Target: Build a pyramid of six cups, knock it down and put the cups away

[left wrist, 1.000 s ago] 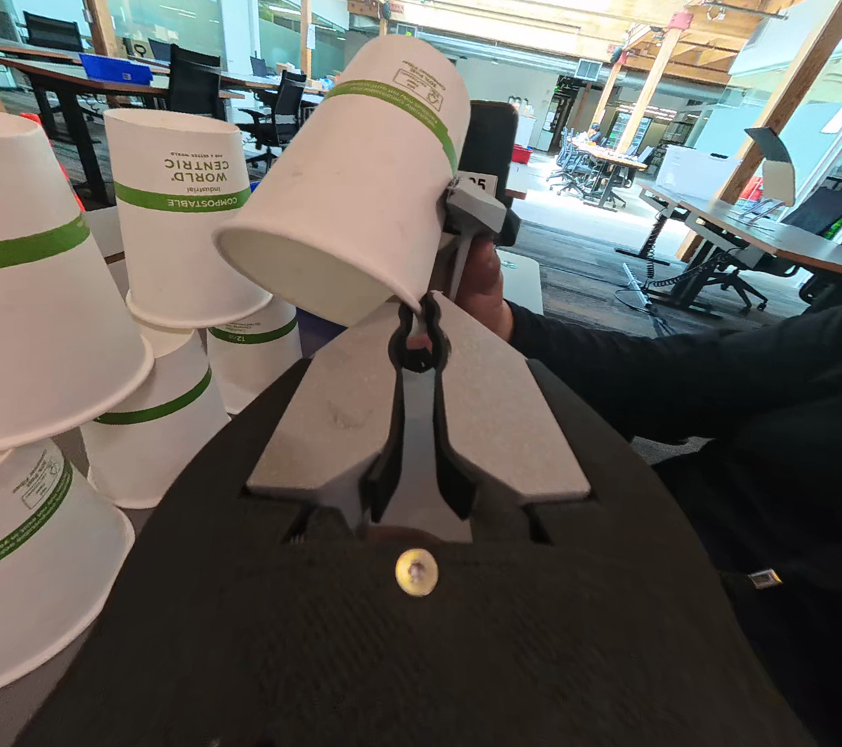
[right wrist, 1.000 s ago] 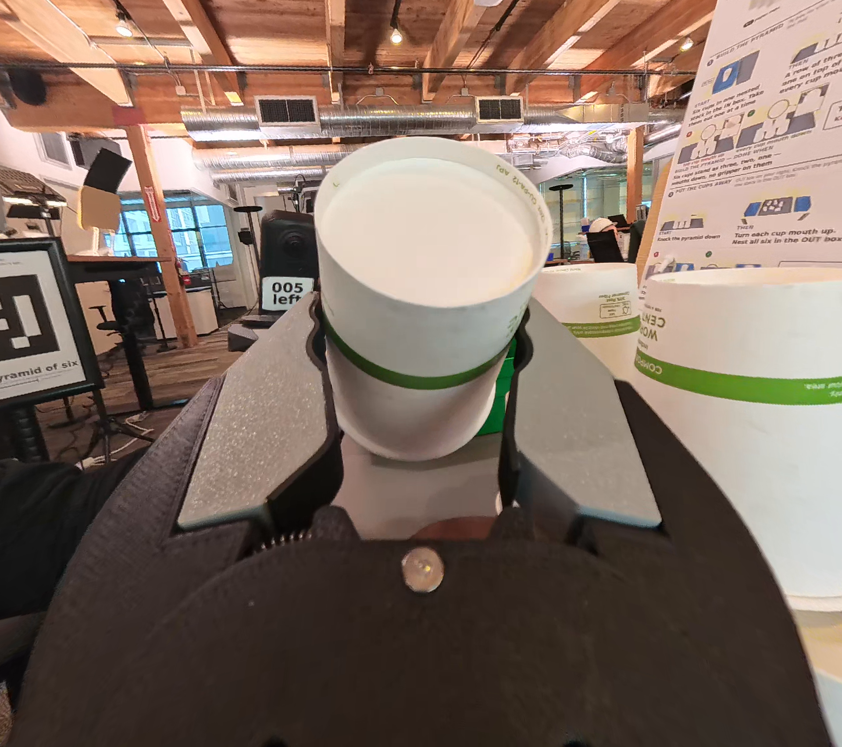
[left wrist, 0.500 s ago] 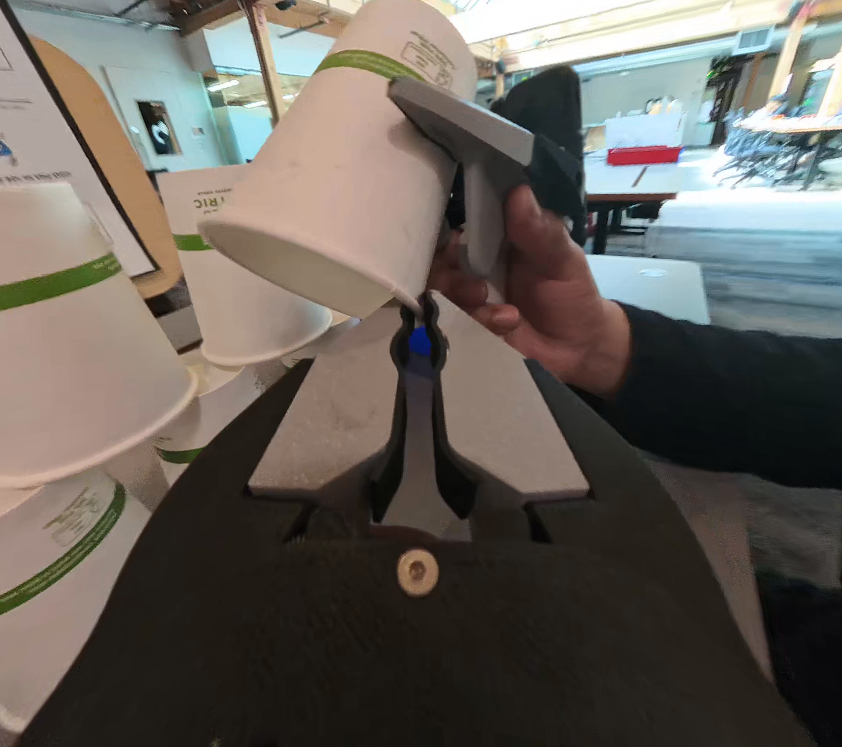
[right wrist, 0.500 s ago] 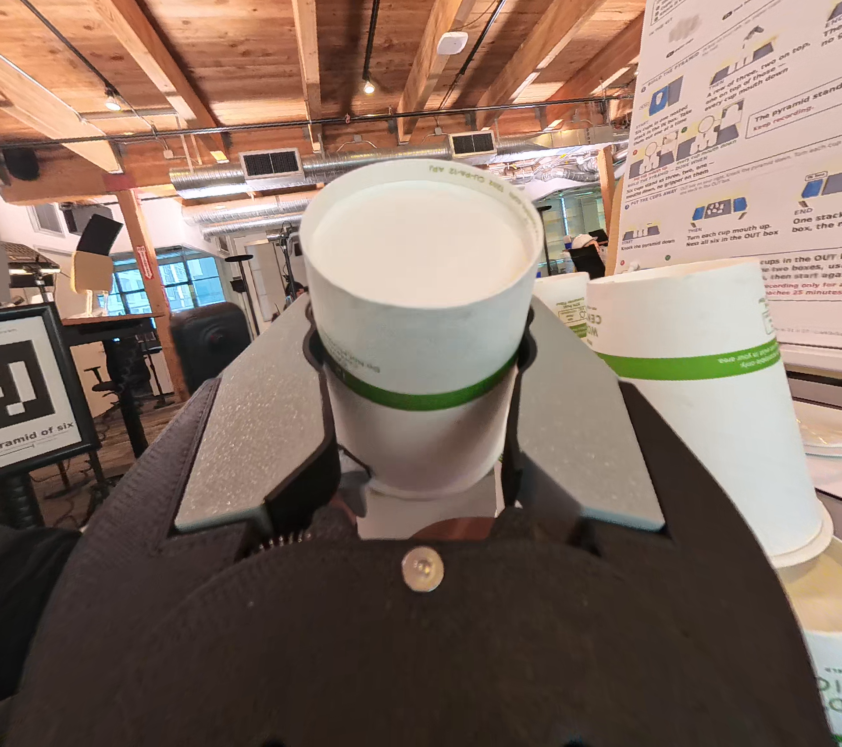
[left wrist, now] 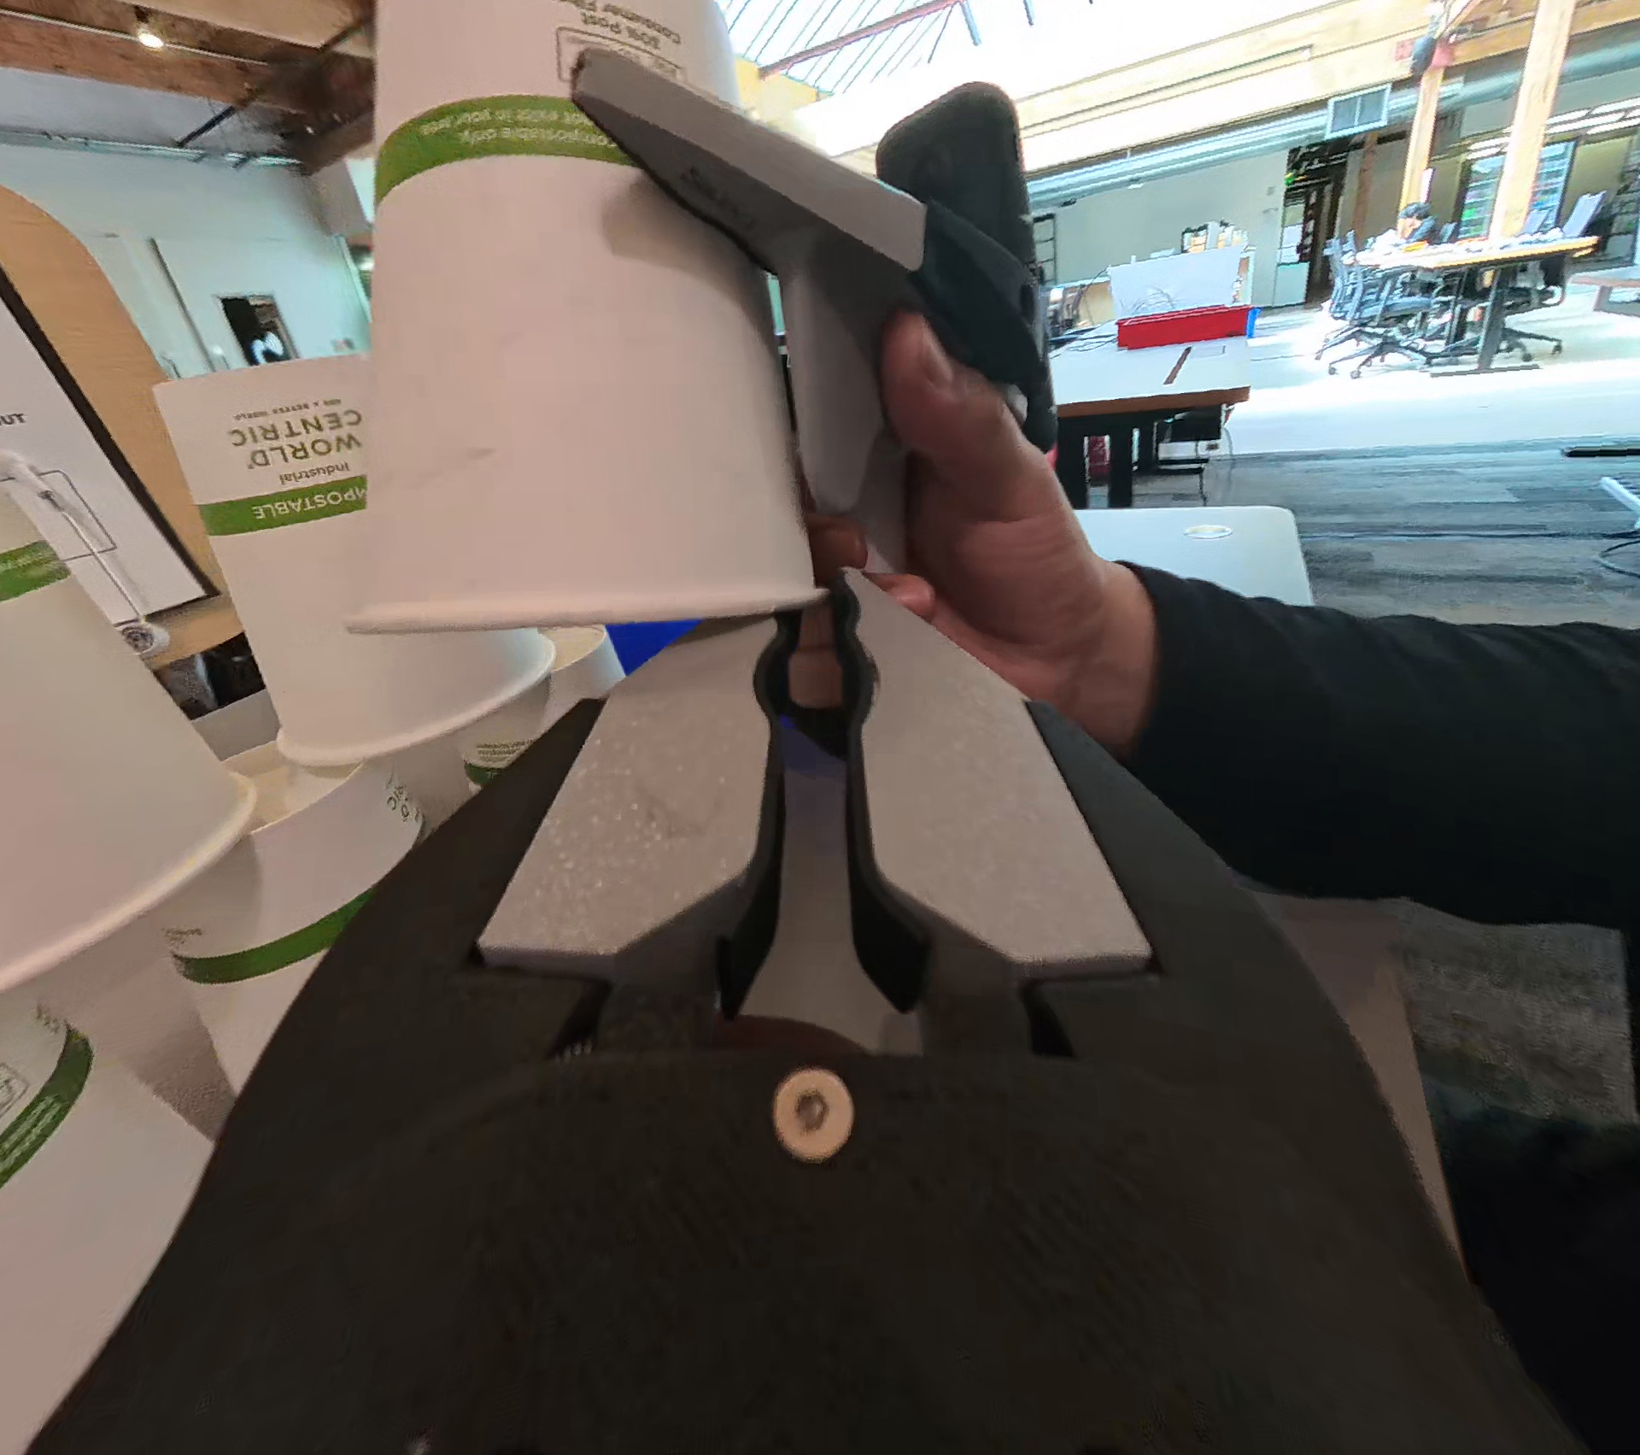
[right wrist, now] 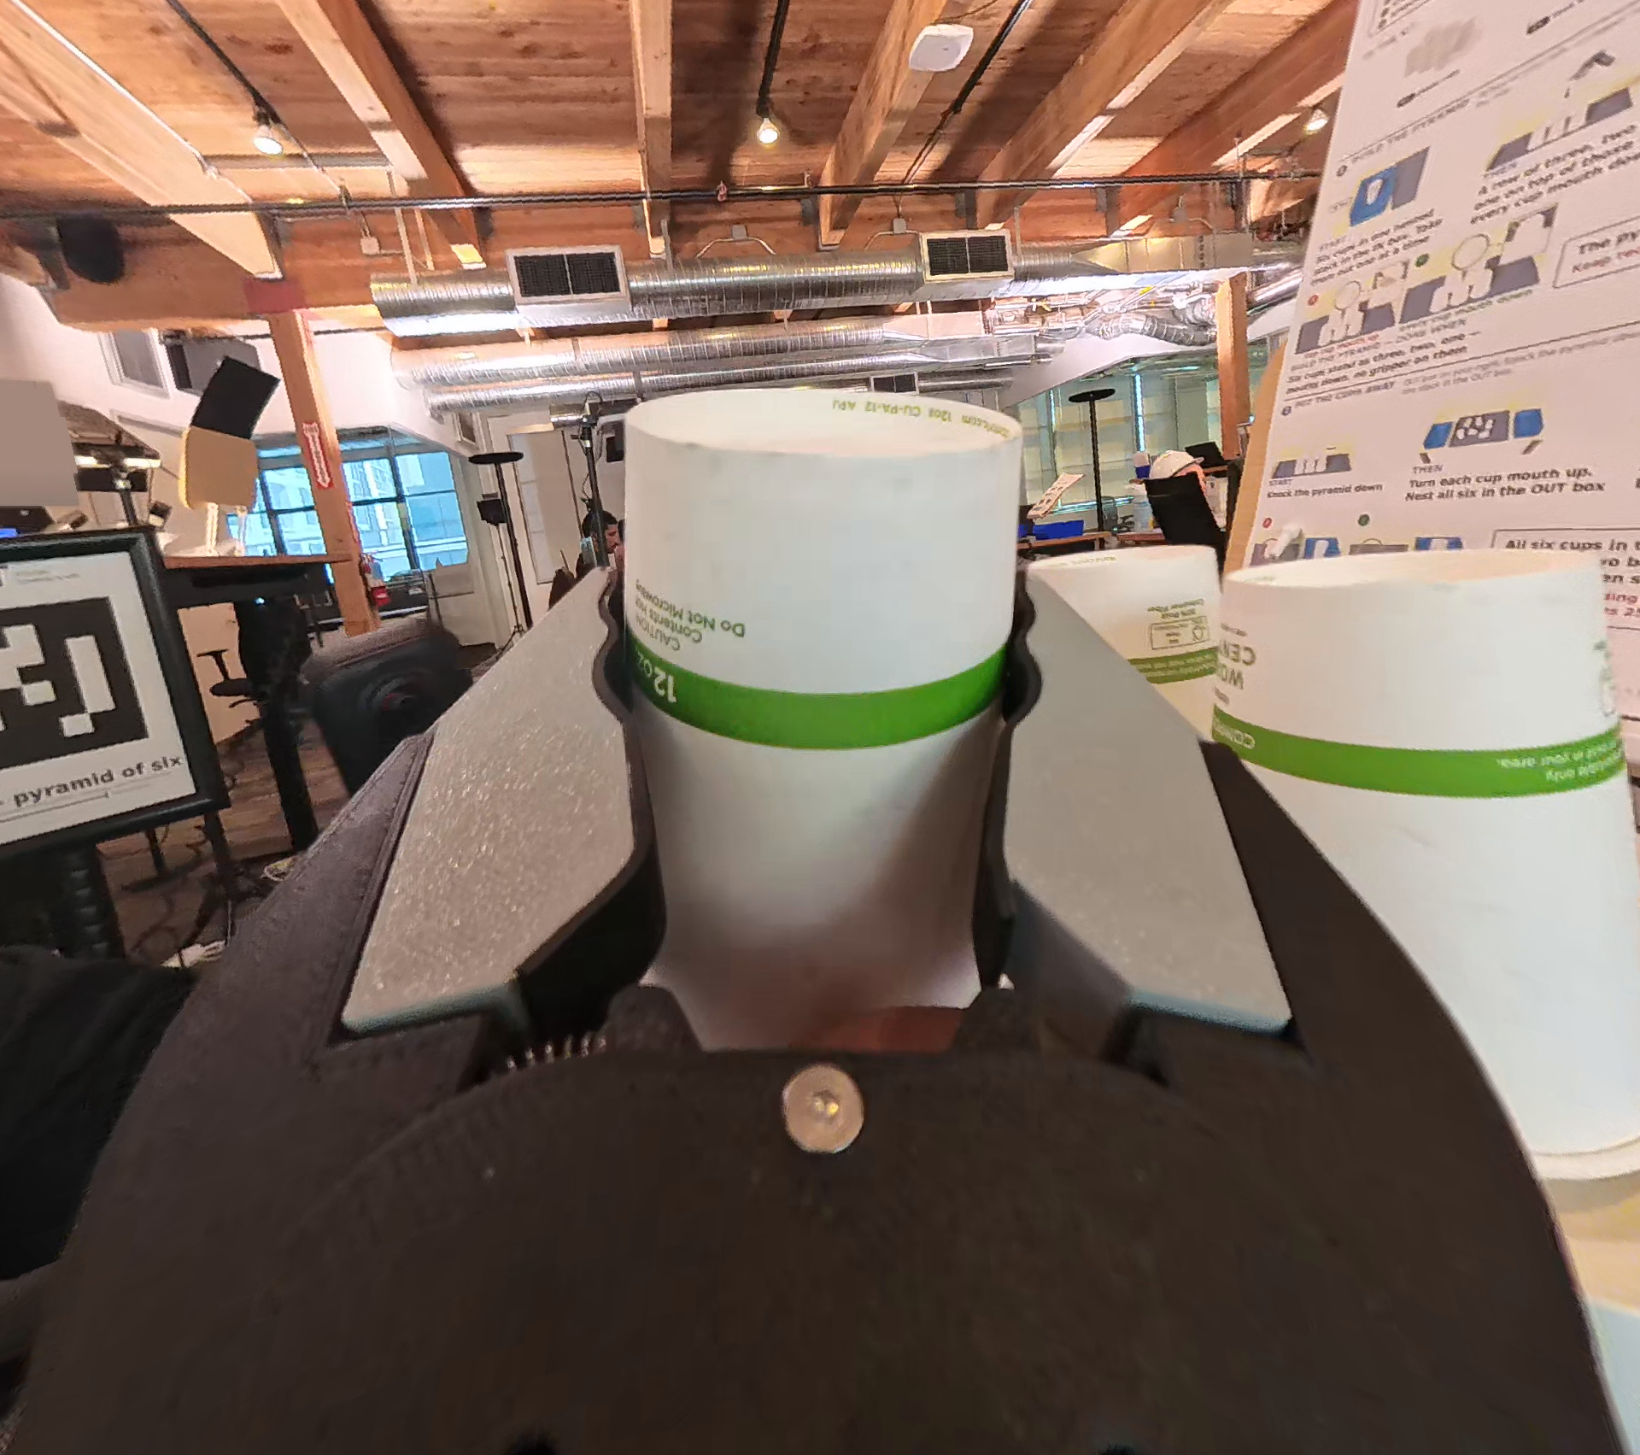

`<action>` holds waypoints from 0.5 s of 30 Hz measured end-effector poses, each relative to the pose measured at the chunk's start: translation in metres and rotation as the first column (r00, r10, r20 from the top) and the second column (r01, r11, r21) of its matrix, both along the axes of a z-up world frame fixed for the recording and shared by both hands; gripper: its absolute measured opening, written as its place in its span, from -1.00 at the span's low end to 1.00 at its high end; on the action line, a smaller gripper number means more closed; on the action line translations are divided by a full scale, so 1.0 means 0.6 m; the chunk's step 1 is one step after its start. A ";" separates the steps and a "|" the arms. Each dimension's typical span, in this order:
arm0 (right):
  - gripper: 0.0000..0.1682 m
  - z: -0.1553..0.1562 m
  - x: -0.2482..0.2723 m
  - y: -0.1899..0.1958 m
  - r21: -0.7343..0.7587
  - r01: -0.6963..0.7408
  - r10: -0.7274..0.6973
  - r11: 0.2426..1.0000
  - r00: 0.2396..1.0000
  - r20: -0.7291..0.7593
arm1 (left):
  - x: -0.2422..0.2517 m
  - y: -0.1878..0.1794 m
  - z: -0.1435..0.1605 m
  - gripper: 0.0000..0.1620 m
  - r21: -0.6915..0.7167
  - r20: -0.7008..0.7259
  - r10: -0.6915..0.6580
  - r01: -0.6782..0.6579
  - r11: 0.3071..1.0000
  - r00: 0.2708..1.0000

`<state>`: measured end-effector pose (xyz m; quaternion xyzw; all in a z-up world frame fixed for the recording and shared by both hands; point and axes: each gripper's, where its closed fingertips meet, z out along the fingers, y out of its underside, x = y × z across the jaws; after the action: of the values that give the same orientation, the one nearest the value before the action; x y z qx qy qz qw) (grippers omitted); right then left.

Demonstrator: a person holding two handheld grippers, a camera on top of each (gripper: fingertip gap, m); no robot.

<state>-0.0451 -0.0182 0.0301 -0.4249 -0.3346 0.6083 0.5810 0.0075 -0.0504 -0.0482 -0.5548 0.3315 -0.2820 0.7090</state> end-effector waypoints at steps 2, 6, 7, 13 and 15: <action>-0.01 -0.002 -0.001 0.001 0.007 0.006 -0.006 1.000 1.000 0.017 | -0.004 0.000 0.001 -0.97 -0.023 0.030 -0.024 0.025 0.999 0.999; -0.01 -0.005 0.005 0.009 0.012 0.021 -0.022 1.000 0.999 0.037 | -0.006 -0.002 -0.005 -0.92 -0.059 0.042 -0.080 0.082 0.995 0.996; -0.01 -0.002 0.009 0.013 0.007 0.028 -0.029 1.000 0.999 0.031 | -0.003 -0.004 -0.009 -0.92 -0.063 0.029 -0.093 0.095 0.994 0.995; -0.01 0.020 0.040 0.027 -0.012 0.035 -0.035 0.999 0.999 -0.019 | 0.023 -0.011 -0.062 -0.84 -0.139 -0.136 -0.161 0.142 0.980 0.978; -0.02 0.031 0.051 0.035 0.010 0.078 -0.078 0.997 0.997 -0.019 | 0.023 -0.007 -0.078 -0.85 -0.138 -0.195 -0.130 0.104 0.985 0.972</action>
<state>-0.0143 0.0026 0.0487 -0.4286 -0.3156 0.5873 0.6097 0.0215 -0.0544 -0.0948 -0.6041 0.4157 -0.2857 0.6169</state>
